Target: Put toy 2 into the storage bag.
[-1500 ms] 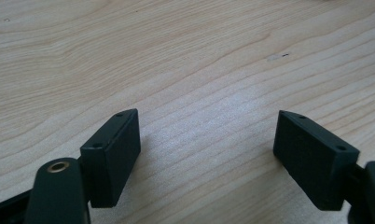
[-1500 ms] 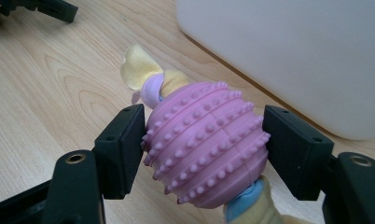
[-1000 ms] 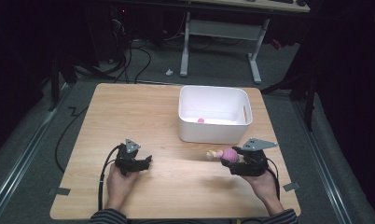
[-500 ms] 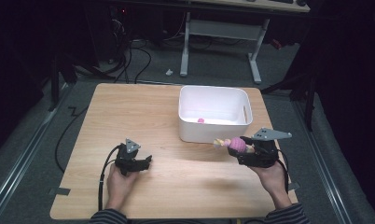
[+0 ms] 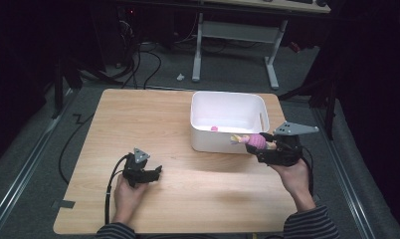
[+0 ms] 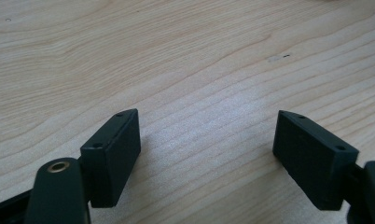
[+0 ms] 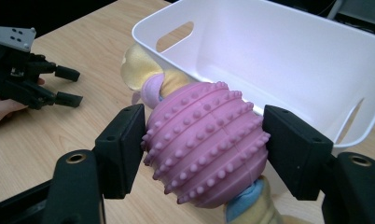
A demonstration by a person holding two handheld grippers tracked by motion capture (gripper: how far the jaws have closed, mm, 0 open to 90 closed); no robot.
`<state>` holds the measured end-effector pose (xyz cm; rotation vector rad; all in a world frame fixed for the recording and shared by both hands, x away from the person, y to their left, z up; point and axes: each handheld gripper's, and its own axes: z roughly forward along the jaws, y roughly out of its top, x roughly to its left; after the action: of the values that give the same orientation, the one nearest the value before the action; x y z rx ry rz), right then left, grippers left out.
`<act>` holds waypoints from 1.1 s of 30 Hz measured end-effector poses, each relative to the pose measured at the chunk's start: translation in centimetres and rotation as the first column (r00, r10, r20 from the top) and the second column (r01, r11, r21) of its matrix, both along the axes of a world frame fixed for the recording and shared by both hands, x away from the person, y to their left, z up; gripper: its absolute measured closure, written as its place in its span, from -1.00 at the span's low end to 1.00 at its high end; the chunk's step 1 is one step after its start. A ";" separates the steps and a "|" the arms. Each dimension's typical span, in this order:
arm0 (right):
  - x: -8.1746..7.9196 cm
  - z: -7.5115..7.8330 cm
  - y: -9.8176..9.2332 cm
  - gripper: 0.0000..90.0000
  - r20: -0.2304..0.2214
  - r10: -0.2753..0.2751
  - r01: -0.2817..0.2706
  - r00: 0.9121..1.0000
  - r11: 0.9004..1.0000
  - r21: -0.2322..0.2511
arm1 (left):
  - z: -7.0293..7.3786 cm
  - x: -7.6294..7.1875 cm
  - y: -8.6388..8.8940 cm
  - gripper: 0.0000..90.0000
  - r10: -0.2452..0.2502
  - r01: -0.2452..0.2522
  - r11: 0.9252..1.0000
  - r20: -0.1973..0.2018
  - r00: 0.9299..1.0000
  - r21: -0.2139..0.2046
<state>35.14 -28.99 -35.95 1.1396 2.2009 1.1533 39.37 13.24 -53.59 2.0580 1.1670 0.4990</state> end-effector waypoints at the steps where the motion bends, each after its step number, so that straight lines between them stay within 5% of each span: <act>1: 0.2 0.3 -0.1 -0.27 0.008 -0.002 0.002 1.000 1.000 -0.009 | 0.0 0.0 0.0 -0.48 0.000 0.000 1.000 0.000 1.000 -0.001; 14: 3.0 2.6 -0.9 -0.27 0.035 -0.040 0.040 0.999 0.999 -0.021 | 0.0 0.0 0.0 -0.45 0.003 -0.003 1.000 0.000 1.000 -0.002; 18: 4.2 3.2 -0.6 -0.27 0.061 -0.054 0.059 0.997 0.995 -0.082 | 0.0 0.0 0.0 -0.45 0.003 -0.003 1.000 0.000 1.000 -0.002; 22: 5.6 3.3 -0.1 -0.27 0.060 -0.044 0.050 0.997 0.994 -0.093 | 0.0 0.0 0.0 -0.45 0.002 -0.002 1.000 -0.001 1.000 -0.002; 29: 8.0 2.6 1.2 -0.27 0.032 -0.012 0.015 0.999 0.995 -0.097 | 0.0 0.0 0.1 -0.45 0.002 -0.002 1.000 -0.002 1.000 -0.003; 33: 9.6 2.1 2.1 -0.28 -0.023 0.021 -0.022 1.000 0.998 -0.062 | 0.0 0.2 0.0 -0.45 0.002 -0.002 1.000 0.000 1.000 -0.004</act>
<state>44.69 -26.91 -33.88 1.1114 2.2550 1.0771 39.58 13.21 -53.59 2.0538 1.1692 0.4978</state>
